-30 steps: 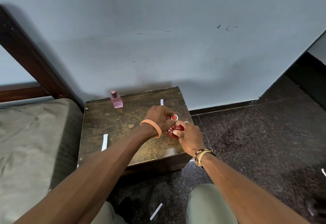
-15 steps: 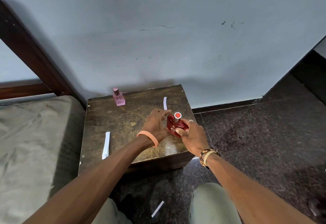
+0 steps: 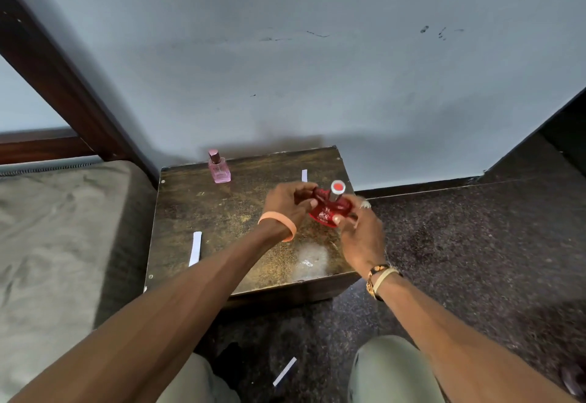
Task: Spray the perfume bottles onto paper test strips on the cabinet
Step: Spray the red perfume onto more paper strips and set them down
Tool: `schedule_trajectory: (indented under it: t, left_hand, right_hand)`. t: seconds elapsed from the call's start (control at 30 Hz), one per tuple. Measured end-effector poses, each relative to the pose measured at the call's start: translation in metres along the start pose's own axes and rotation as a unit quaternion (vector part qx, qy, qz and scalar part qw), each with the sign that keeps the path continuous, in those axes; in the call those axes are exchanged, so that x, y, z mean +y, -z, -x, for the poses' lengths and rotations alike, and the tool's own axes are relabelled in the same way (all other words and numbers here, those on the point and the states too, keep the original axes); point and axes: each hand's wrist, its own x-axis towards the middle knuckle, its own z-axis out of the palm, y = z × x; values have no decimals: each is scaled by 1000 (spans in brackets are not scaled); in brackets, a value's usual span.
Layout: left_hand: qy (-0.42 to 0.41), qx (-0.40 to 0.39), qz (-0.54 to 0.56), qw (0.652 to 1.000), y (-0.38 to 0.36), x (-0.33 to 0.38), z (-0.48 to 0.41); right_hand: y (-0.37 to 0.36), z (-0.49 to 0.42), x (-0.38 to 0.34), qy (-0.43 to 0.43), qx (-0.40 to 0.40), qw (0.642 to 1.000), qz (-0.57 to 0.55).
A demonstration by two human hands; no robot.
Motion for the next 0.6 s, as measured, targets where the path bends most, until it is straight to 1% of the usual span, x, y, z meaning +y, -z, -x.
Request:
schedule_trajectory:
  t: [0.07,0.17,0.33,0.5,0.6]
  left_hand:
    - [7,26,26,999,5,6,-13]
    - [20,54,59,997,12,11,-35]
    - [37,72,73,994,20,12,-61]
    - [51,80,68,993,16,2,-71]
    - [64,66,84,992,12,-6,-73]
  right_hand:
    - [4,-17,-16,9,11,1000,-4]
    - [6,-48,-36,27,6,1000,3]
    - [-3,-91,-52,52,22,998,23]
    - [-16,-114,-52,51,-2,998,38]
    - [-22,-120,-49,42,-15,998,49]
